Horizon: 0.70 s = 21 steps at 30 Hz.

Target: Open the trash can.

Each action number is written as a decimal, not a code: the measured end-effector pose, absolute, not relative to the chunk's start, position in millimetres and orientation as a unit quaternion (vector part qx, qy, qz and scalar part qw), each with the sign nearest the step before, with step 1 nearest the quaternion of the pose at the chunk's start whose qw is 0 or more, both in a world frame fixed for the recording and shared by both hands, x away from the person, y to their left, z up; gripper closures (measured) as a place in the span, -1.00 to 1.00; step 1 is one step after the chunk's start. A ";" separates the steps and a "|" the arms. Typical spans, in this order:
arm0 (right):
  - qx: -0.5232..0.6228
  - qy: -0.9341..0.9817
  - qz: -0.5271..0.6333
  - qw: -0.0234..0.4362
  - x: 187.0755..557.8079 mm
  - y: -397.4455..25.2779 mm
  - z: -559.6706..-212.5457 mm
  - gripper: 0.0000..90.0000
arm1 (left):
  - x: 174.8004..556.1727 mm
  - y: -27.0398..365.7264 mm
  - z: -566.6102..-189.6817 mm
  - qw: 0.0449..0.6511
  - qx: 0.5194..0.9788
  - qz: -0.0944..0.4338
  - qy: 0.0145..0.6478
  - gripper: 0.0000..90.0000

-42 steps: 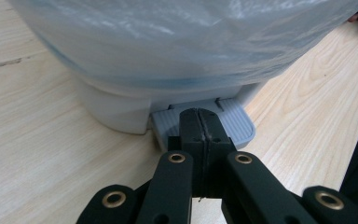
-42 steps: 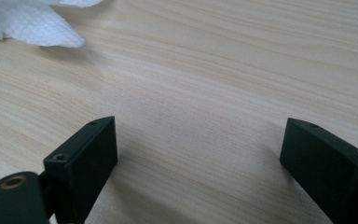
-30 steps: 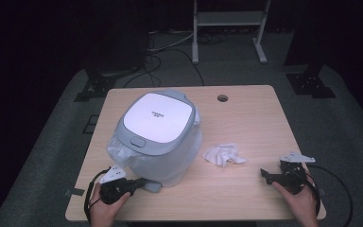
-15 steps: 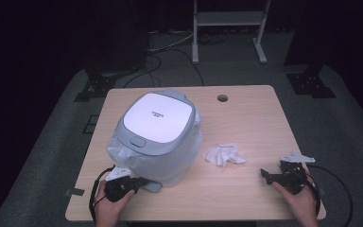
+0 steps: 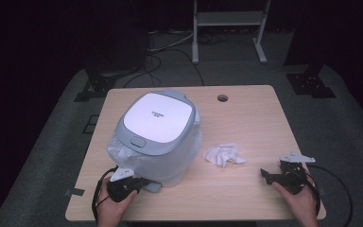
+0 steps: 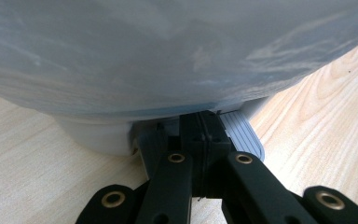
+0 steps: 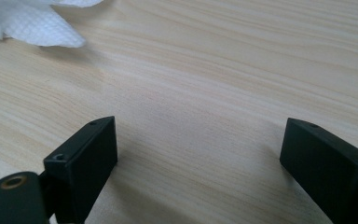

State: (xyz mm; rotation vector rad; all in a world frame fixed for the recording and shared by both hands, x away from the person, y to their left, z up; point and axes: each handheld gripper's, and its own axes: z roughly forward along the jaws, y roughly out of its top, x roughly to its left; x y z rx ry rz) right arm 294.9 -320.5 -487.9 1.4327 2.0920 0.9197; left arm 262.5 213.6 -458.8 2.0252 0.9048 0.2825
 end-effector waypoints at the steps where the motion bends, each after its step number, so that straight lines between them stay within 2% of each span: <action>1: 0.518 0.757 0.333 0.220 294.9 -320.5 -487.9 -0.78 | 262.4 213.5 -458.7 0.436 0.815 0.114 0.364 1.00; 21: 0.518 0.757 0.333 0.220 294.9 -320.5 -487.9 -0.78 | 261.8 211.7 -460.7 0.431 0.816 0.125 0.364 1.00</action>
